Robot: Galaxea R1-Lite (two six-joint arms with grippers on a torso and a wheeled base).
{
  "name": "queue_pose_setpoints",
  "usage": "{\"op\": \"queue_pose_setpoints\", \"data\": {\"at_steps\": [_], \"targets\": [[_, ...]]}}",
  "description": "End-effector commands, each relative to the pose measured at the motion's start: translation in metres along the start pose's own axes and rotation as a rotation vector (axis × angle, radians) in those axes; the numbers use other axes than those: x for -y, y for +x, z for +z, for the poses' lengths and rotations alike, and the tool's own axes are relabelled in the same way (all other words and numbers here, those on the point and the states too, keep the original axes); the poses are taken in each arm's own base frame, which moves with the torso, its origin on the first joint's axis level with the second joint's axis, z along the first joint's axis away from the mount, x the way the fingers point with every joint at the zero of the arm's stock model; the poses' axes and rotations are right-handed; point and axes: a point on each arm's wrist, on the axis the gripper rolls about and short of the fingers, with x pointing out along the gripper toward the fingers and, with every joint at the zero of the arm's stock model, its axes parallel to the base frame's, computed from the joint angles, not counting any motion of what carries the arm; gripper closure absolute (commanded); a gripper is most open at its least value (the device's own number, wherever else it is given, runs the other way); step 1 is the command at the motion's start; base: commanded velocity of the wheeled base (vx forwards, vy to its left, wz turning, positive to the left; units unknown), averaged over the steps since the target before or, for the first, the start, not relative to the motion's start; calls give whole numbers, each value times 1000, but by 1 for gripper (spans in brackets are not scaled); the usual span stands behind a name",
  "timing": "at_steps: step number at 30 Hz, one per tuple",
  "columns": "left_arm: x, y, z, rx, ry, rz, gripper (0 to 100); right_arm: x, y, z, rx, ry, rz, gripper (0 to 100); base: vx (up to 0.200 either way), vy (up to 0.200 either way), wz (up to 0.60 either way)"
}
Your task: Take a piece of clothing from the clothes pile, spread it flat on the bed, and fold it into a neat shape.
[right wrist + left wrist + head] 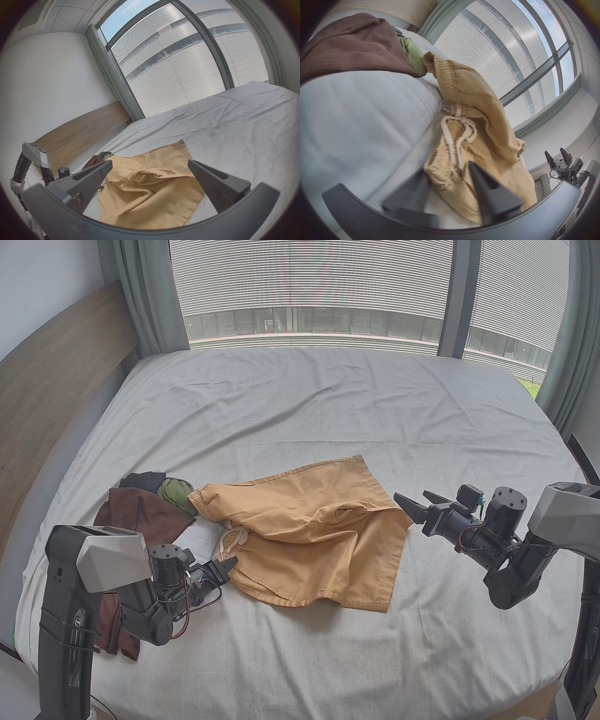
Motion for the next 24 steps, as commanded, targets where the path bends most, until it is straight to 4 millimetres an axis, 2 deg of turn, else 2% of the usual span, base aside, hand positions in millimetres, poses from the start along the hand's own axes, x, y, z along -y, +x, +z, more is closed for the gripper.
{"op": "queue_pose_setpoints", "data": {"at_steps": [1,6,14,21,24], "targets": [[-4,-1,-3,-2,-2,8,100,0,-3,-8,-31,9,-4,0,0,0,0],[4,-22,4,31,3,18,100,-1,-9,-32,-124,30,-14,0,0,0,0],[12,-66,2,-6,7,54,100,-6,-17,-68,-252,66,-16,0,0,0,0],[11,-89,15,17,-7,87,100,-7,-30,-88,-370,104,-36,0,0,0,0],[11,-92,20,32,-11,88,100,-8,-37,-93,-414,125,-16,0,0,0,0]]}}
